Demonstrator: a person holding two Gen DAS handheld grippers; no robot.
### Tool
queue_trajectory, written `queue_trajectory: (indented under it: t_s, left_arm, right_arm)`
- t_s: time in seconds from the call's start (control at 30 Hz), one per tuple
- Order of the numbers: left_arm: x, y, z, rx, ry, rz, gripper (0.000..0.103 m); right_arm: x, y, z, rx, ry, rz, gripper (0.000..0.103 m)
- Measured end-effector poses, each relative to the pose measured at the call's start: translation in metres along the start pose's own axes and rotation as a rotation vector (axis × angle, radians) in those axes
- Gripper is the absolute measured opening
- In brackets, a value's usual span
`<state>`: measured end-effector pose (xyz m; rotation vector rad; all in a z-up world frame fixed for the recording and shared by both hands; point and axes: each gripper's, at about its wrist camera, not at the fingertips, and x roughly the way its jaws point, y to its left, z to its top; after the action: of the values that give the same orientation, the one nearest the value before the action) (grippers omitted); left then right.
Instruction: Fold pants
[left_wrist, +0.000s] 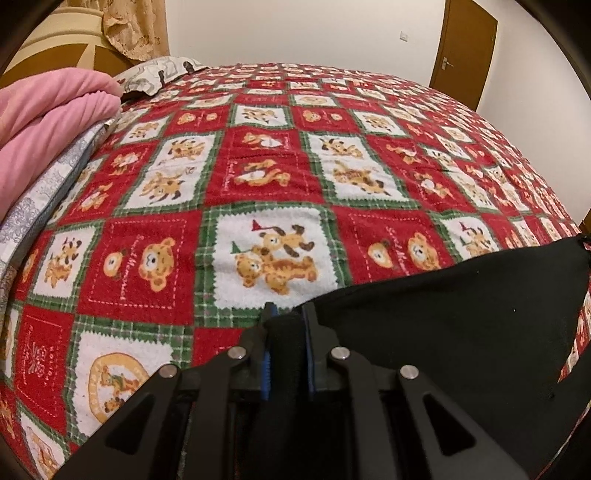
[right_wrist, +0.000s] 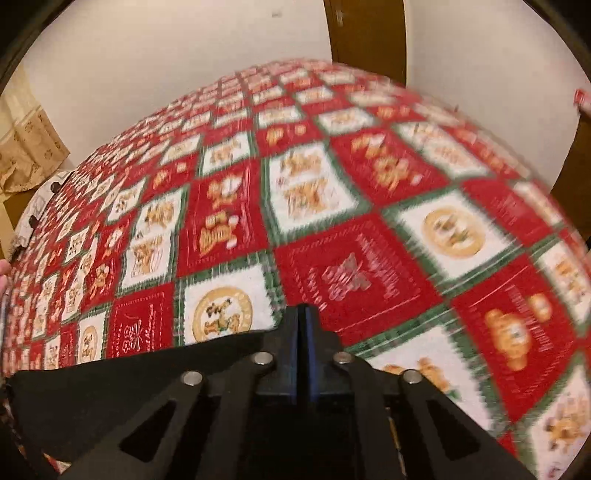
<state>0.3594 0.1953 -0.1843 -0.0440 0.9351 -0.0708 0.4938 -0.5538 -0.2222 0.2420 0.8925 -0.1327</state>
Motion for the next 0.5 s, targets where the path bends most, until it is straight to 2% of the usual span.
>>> queue_trajectory:
  t_s: [0.1,0.23,0.5]
  left_arm:
    - [-0.009,0.007,0.002,-0.040,-0.030,-0.030,0.012]
    - [-0.027,0.012,0.002,-0.057,-0.094,-0.069,0.012]
    - [-0.072,0.009,0.001,-0.046,-0.231,-0.151,0.012]
  right_arm:
    - [-0.033,0.000,0.005,-0.012,-0.093,0.008,0.004]
    - [-0.071,0.003,0.001,-0.049,-0.167,0.025,0.003]
    - [-0.149,-0.006,-0.038,-0.075,-0.283,0.025,0.003]
